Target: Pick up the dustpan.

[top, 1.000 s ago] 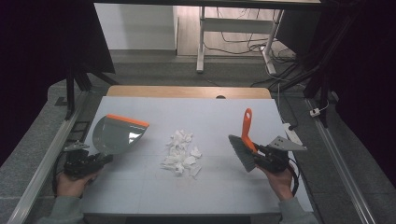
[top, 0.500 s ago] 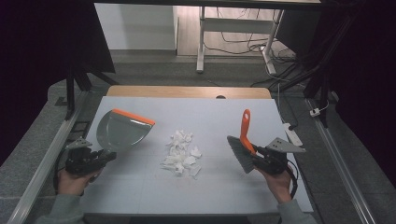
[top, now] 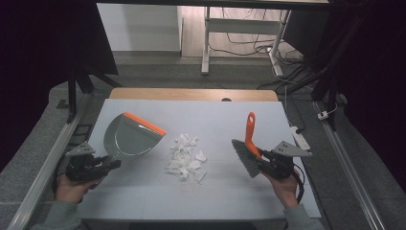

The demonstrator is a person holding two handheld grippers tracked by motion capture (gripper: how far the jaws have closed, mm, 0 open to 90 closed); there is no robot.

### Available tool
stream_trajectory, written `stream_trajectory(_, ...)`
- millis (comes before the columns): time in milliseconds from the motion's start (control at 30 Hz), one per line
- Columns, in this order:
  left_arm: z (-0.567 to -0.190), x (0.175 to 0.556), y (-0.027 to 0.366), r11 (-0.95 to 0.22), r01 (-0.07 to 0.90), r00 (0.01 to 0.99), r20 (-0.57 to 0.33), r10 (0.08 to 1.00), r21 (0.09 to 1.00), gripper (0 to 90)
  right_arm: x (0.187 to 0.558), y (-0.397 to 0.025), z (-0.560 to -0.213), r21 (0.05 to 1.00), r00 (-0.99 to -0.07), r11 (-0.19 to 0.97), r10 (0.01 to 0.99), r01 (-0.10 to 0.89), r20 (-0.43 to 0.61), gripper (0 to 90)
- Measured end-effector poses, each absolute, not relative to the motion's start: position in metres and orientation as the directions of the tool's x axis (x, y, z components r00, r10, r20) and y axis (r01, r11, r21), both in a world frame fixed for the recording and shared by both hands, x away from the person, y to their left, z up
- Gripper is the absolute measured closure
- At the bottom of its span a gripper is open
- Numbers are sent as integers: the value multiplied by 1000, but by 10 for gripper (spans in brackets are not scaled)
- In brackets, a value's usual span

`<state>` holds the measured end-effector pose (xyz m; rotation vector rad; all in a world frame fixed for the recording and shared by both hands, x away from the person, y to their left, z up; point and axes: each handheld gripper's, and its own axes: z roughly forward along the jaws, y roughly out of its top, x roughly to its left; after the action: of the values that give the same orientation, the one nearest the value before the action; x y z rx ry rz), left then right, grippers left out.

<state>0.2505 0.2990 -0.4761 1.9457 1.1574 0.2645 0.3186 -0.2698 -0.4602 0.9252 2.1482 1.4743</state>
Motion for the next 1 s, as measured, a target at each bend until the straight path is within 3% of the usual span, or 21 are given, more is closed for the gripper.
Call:
stream_trajectory(333,-473,245,293,-321,603,652,-219,726,731,613,322,-272,-462,921,-710,230,701,316,69,694)
stream_trajectory(1000,-482,232,281,-475,578,746,-193,637,664,614,320,-272,-463,919,-718,236,692,315,68,694)
